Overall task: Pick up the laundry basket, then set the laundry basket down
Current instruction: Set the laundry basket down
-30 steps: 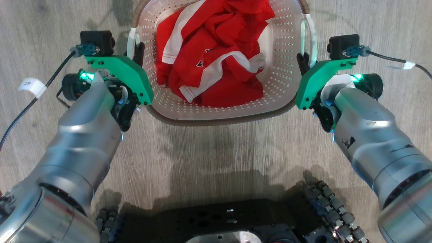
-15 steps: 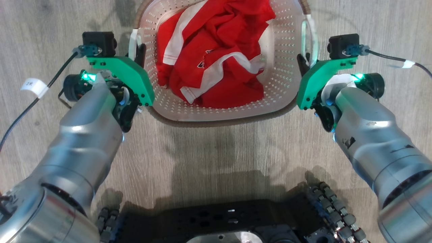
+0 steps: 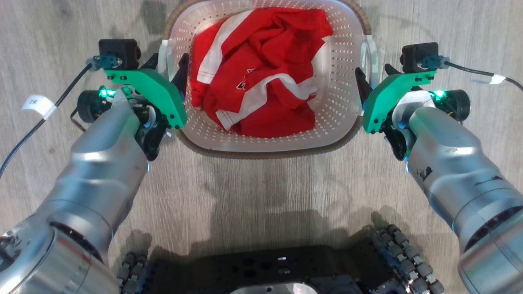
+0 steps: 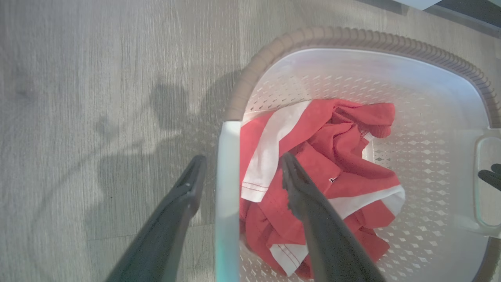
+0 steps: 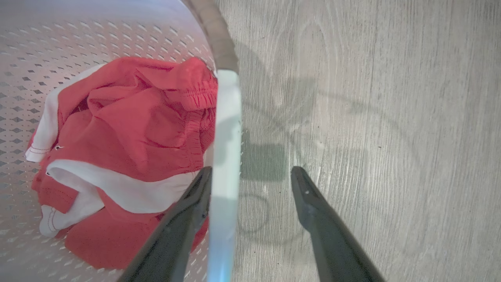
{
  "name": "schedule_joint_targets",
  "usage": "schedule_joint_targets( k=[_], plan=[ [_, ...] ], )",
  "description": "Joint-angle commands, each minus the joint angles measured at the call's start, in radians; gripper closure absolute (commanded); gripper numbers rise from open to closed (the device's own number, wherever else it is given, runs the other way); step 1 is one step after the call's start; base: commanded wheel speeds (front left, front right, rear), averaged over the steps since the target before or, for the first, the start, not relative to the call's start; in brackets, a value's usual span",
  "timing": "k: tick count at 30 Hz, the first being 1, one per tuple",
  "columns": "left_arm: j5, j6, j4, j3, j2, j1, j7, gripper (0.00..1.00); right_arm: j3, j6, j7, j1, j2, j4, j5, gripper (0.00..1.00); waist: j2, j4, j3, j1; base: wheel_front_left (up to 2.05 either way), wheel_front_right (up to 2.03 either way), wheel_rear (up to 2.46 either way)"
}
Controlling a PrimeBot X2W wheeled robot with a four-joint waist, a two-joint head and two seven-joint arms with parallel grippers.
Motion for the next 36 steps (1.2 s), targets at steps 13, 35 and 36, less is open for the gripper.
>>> schedule_joint_targets(
  k=[13,35,36],
  plan=[
    [0.047,-0.006,-0.026,0.049,0.049,0.115,-0.005,0.00,0.014,-0.003,-0.042,0.160,0.009,-0.029,-0.011,0.00,0.0000,-0.002,-0.225,0.0000,0.00,0.00,0.00],
    [0.413,0.069,-0.327,0.371,0.118,0.376,-0.005,0.00,-0.318,-0.003,-0.045,0.363,-0.055,-0.317,-0.297,0.00,0.0000,-0.028,-0.515,0.0000,0.00,0.00,0.00],
    [0.434,0.076,-0.352,0.390,0.120,0.393,-0.005,0.00,-0.341,-0.003,-0.045,0.376,-0.054,-0.336,-0.315,0.00,0.0000,-0.027,-0.527,0.0000,0.00,0.00,0.00]
  ],
)
